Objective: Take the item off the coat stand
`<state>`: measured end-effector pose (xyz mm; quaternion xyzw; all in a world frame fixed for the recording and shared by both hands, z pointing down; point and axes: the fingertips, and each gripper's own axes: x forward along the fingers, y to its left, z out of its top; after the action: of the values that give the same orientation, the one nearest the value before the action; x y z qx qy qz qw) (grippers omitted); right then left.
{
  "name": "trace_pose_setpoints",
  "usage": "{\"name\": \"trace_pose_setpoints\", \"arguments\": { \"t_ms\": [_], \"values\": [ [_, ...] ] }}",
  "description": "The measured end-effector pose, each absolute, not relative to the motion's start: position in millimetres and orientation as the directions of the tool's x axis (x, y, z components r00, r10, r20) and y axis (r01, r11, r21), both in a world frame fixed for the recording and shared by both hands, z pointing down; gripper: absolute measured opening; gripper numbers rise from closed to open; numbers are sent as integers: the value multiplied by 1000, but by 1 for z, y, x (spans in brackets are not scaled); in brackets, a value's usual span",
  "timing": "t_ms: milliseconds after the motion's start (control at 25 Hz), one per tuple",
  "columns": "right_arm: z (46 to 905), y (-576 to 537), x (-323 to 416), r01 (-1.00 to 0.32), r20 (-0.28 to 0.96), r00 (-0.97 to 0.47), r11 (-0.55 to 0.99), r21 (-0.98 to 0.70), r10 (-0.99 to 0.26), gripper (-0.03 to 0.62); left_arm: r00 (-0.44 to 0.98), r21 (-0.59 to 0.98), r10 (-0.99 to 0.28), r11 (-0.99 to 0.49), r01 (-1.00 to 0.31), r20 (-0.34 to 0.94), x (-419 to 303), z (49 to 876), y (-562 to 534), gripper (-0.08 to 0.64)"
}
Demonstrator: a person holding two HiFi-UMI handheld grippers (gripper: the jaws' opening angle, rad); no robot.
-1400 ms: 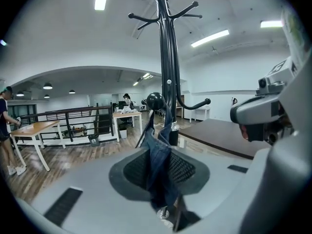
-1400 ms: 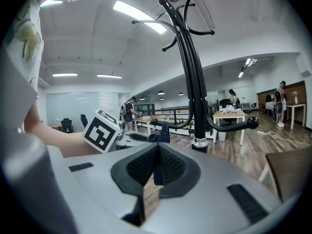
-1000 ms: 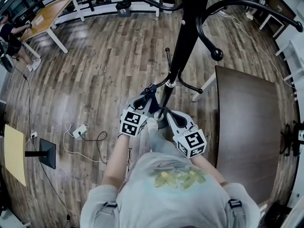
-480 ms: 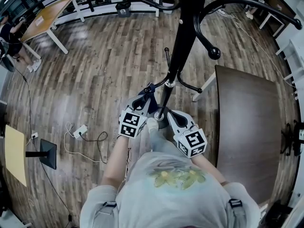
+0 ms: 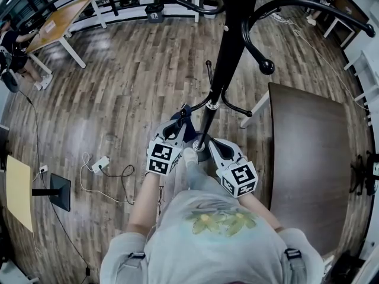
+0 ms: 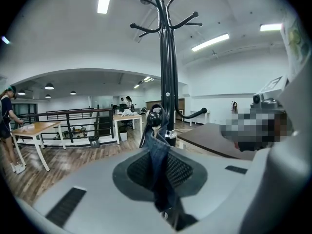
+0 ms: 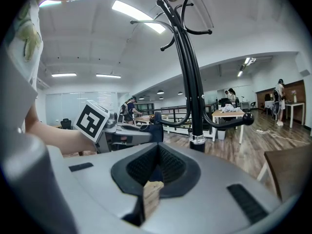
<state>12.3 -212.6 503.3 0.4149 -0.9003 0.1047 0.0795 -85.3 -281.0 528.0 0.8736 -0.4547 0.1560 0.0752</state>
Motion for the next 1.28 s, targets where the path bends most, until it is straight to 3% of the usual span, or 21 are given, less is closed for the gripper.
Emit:
{"name": "trace_pose_setpoints", "arguments": {
  "t_ms": [1280],
  "values": [
    [501,-197,-10,-723,220,-688,680,-122,-692,6,459,4,-821,-487,-873,340,-126,525,-232,52]
  ]
}}
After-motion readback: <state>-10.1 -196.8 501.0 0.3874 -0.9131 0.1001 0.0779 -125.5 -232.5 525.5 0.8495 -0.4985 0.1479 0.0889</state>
